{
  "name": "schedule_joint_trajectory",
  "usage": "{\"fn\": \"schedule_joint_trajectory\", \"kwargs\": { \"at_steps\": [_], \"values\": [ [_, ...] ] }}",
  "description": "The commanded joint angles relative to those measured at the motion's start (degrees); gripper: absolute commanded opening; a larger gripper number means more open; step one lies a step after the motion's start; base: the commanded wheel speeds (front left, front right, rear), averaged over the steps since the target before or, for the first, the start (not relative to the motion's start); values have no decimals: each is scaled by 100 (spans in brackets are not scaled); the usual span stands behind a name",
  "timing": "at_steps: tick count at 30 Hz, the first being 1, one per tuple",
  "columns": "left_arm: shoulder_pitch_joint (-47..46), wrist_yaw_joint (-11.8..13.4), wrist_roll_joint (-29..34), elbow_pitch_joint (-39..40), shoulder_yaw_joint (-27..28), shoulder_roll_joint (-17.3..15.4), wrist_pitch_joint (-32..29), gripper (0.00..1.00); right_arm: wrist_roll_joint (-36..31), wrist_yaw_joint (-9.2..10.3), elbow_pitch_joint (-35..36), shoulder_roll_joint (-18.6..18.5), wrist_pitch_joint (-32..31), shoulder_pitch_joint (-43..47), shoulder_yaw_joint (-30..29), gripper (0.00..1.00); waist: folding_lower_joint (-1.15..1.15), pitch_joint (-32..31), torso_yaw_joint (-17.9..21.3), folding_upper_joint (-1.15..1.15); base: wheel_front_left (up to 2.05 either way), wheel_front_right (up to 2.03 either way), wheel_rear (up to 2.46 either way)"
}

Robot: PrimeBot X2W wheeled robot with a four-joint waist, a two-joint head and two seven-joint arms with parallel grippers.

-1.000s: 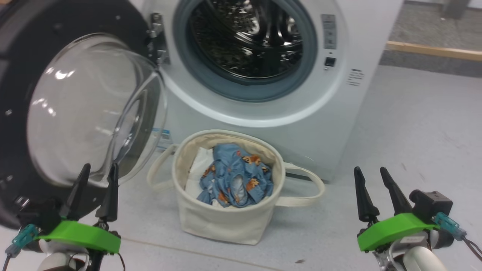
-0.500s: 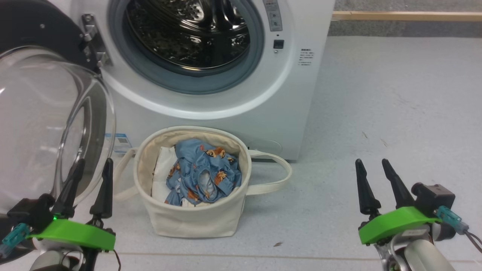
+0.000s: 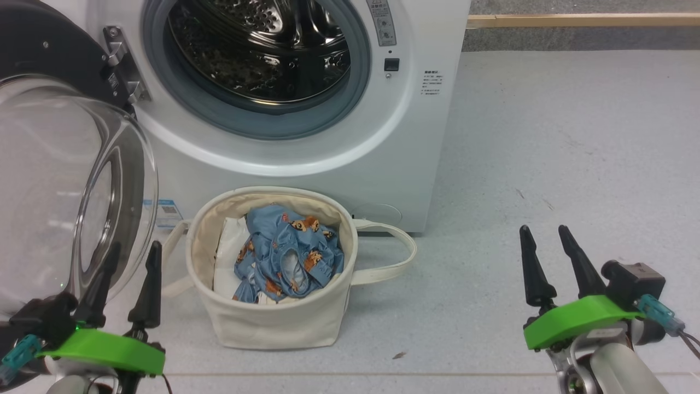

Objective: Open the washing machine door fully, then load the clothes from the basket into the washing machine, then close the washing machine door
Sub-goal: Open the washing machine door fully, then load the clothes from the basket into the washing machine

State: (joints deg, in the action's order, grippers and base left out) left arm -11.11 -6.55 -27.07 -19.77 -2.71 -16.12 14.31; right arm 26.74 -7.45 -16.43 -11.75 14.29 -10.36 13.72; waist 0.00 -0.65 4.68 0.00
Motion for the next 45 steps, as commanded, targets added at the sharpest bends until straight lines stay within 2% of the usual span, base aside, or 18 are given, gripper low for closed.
{"fn": "schedule_joint_trajectory", "kwargs": {
  "at_steps": [1,30,45],
  "values": [
    [-191,21,9,208,267,-196,66,100,-35,-3,154,-113,71,-242,91,100,0,-3,3,0,0,0,0],
    [-149,56,-106,125,144,-258,64,100,-6,-3,92,-156,71,-201,142,100,0,-38,-141,0,15,-9,-6],
    [-190,90,-132,80,132,-302,66,100,18,-3,78,-134,71,-209,136,100,0,-1,-189,0,68,-40,-28]
  ]
}}
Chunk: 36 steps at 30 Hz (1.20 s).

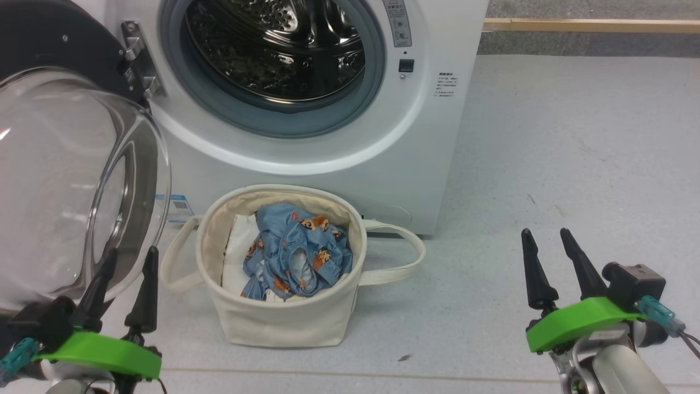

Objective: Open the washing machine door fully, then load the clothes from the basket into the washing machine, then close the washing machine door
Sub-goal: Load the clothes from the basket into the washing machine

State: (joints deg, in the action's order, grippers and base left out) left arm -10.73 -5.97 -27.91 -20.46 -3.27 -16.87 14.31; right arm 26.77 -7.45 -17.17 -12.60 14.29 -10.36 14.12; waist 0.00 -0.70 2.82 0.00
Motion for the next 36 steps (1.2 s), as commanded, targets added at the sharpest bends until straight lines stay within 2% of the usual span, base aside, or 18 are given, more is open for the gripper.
{"fn": "schedule_joint_trajectory", "kwargs": {
  "at_steps": [1,21,36],
  "values": [
    [-231,34,-50,143,189,-230,66,100,15,-3,150,-48,71,-208,94,100,0,5,-6,0,104,-62,-42],
    [-268,92,-94,-8,260,-270,68,100,14,-3,147,-45,71,-222,98,100,0,13,-53,0,118,-76,-42],
    [-285,181,-85,-52,361,-282,68,100,15,-3,144,-24,71,-218,106,100,0,24,-109,0,150,-175,25]
  ]
}}
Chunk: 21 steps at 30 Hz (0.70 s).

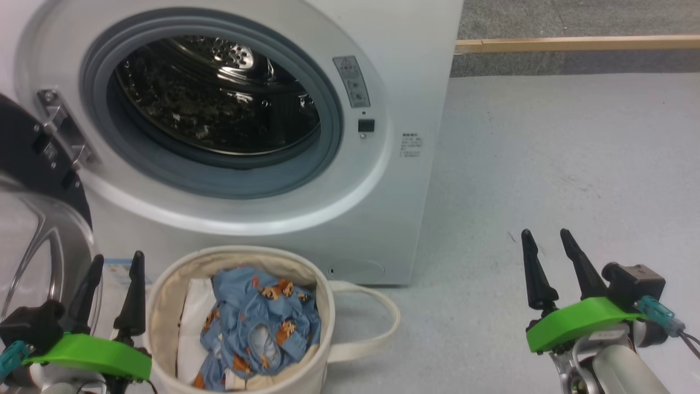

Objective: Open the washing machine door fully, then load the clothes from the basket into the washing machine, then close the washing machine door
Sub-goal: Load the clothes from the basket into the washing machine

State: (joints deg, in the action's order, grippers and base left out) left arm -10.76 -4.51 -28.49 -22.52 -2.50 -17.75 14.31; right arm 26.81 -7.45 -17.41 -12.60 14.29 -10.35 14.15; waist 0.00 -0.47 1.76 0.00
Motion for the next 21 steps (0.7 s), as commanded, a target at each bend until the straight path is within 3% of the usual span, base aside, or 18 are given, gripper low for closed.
{"fn": "schedule_joint_trajectory", "kwargs": {
  "at_steps": [1,8,21],
  "values": [
    [-282,32,-29,164,281,-186,68,100,10,-3,167,-24,71,-221,106,100,0,3,-6,0,135,-135,0],
    [-281,32,-26,176,258,-166,68,100,12,-3,176,-25,71,-222,123,100,0,13,-18,0,80,-80,0],
    [-332,54,-280,-28,264,-9,-65,100,49,-3,150,-7,71,-236,233,100,0,55,-43,0,3,-3,0]
  ]
}}
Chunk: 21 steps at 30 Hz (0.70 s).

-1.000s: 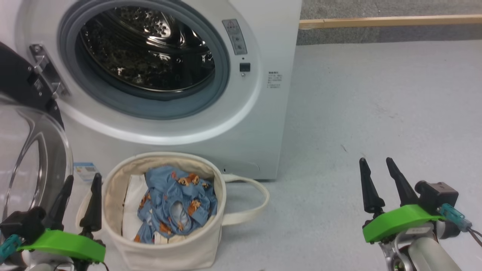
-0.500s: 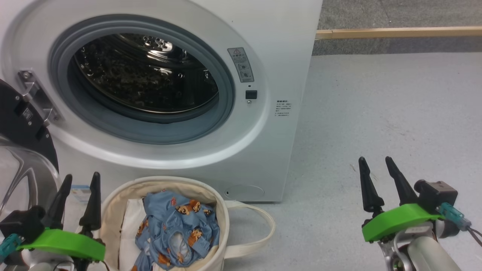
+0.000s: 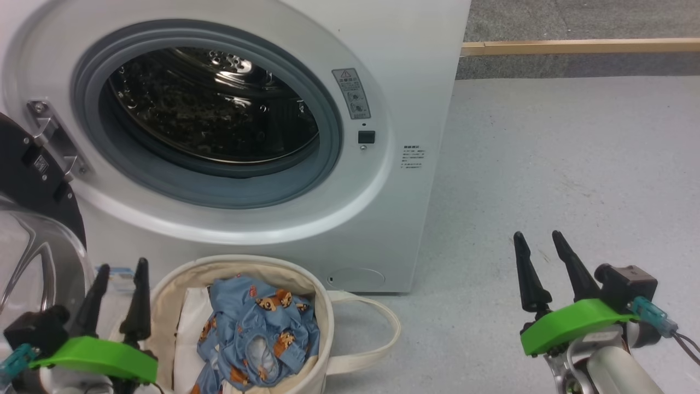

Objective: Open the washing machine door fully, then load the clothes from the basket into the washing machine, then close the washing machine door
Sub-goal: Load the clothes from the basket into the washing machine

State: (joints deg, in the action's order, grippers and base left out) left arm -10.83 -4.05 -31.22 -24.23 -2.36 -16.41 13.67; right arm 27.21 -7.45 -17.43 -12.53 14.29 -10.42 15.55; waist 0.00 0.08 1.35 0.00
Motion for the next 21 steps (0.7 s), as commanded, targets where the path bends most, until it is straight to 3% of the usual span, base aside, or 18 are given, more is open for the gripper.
{"fn": "schedule_joint_trajectory", "kwargs": {
  "at_steps": [1,9,21],
  "values": [
    [-345,15,-4,121,231,-140,-23,100,10,-3,149,-14,71,-232,96,100,0,5,-9,0,0,0,0],
    [-408,59,268,-71,-22,-178,2,100,26,-3,139,-23,71,-252,134,100,0,31,-53,0,0,0,0],
    [-559,-190,361,-129,-251,-136,113,100,19,-3,195,-21,71,-282,127,100,0,206,-96,0,0,0,0]
  ]
}}
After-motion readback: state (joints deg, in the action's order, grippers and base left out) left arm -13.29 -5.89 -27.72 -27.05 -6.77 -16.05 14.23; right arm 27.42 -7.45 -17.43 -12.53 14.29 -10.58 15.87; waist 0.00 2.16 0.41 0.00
